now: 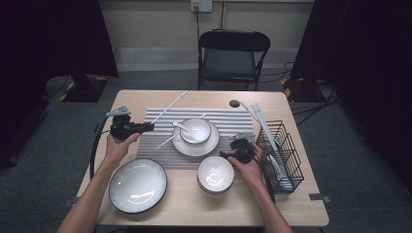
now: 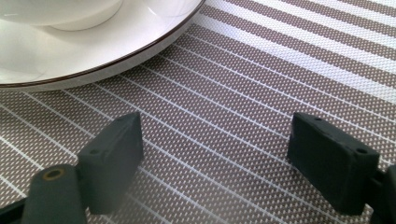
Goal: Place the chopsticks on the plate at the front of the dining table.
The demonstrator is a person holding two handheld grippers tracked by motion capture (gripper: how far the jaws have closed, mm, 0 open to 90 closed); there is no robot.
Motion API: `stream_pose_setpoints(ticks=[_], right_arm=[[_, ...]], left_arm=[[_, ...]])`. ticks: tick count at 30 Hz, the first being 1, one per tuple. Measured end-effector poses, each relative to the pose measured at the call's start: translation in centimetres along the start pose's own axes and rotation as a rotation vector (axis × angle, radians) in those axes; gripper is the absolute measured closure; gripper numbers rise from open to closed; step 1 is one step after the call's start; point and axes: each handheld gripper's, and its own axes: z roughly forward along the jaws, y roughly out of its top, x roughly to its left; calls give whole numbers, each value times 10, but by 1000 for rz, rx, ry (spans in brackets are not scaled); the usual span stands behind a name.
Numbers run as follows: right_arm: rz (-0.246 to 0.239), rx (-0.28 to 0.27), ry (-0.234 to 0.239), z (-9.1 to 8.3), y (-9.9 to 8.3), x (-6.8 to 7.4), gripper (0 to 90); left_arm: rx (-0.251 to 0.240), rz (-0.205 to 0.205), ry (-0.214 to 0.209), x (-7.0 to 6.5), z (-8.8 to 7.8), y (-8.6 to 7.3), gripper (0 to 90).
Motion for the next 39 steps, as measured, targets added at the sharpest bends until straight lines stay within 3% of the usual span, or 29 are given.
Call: stream_pose_setpoints(ticks=[4, 7, 10, 12, 17, 25, 30, 35, 39], right_arm=[[1, -41, -2, 0, -5, 0, 163], [4, -44, -4, 0, -6, 0, 162], [1, -44, -4, 0, -6, 0, 162], [1, -44, -4, 0, -6, 0, 162], [0, -44, -4, 0, -6, 0, 162], [4, -44, -4, 0, -6, 0, 162], [4, -44, -3, 0, -6, 0, 163], [4, -44, -4, 0, -6, 0, 162], [1, -44, -4, 0, -6, 0, 162]], left_arm=[[13, 7, -1, -2, 7, 2, 864], [8, 3, -4, -2, 8, 5, 864], [19, 24, -4, -4, 10, 13, 864], [-8, 0, -30, -3, 11, 14, 864], [54, 3, 1, 2, 22, 5, 864], [108, 4, 2, 4, 40, -1, 864], [99, 0, -9, 3, 45, 0, 864], [139, 2, -13, 5, 55, -6, 864], [137, 5, -5, 5, 58, -6, 864]])
